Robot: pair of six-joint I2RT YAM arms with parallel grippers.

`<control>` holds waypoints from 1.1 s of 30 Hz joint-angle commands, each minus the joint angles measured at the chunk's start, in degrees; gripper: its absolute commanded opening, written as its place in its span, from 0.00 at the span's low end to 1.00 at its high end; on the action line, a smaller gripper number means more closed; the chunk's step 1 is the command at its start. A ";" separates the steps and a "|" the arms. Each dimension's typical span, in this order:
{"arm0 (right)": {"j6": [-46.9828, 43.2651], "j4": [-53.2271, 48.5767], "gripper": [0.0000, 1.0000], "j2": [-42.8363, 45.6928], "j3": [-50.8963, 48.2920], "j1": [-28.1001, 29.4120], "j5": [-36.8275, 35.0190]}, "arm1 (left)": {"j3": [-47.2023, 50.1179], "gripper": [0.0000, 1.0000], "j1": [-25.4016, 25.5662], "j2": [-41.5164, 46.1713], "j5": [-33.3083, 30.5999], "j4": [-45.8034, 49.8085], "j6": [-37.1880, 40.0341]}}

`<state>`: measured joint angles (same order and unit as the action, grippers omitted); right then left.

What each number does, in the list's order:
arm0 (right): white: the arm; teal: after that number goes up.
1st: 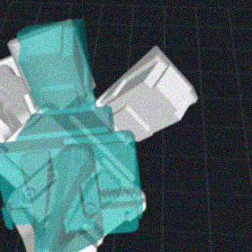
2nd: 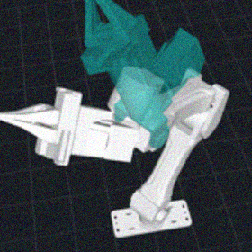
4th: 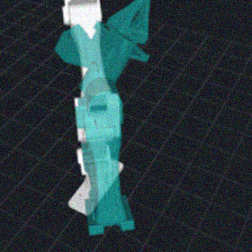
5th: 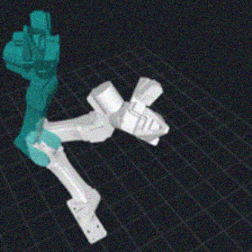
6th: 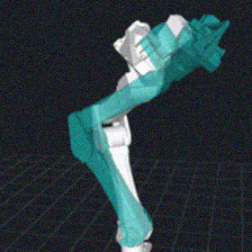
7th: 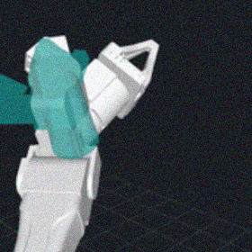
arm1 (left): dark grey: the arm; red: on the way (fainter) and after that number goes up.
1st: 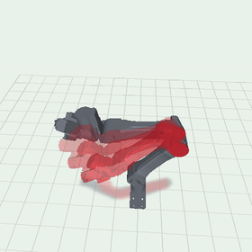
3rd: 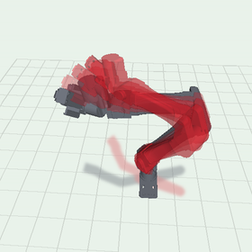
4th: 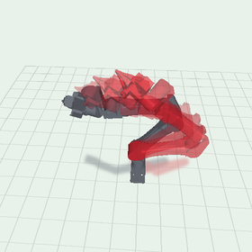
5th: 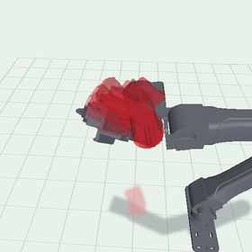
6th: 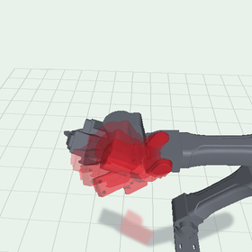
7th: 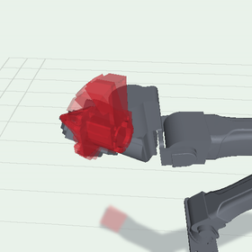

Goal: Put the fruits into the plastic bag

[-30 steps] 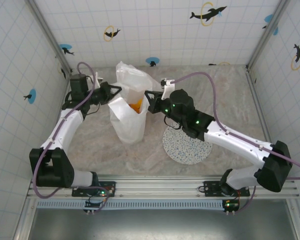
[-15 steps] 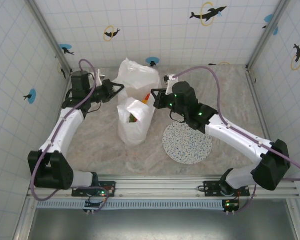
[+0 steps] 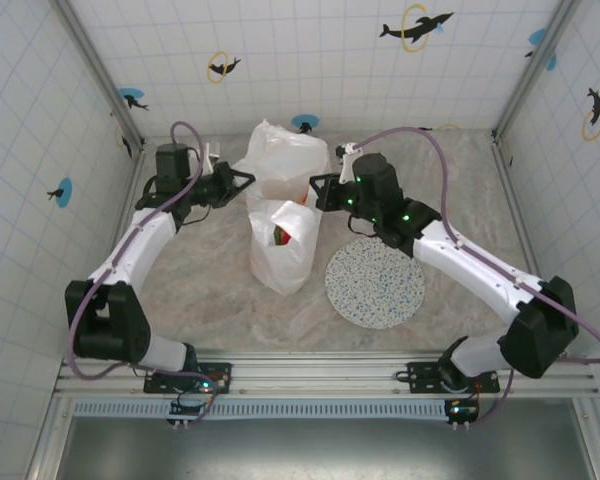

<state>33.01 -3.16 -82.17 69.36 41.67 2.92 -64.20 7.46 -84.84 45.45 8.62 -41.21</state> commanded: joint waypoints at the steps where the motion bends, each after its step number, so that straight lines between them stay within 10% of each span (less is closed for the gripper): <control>1: 1.86 3.11 0.00 -3.38 1.04 -2.21 2.47 | -1.57 0.00 -0.16 -2.60 -3.40 1.08 3.29; 12: -0.77 3.78 0.25 -5.92 0.03 -6.16 3.71 | -0.57 0.27 -1.21 0.71 -8.88 -1.93 4.10; 19: -4.24 2.69 0.74 3.30 -3.54 -6.72 4.48 | 5.23 0.57 -1.65 14.18 -16.86 -3.48 8.43; 33: -15.07 1.30 0.97 23.69 -23.09 -18.91 -12.14 | 40.66 0.98 -1.76 37.70 -56.08 -21.38 8.08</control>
<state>23.53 -1.02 -59.55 51.42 25.54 -0.21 -28.38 6.04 -47.90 2.44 -6.68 -33.82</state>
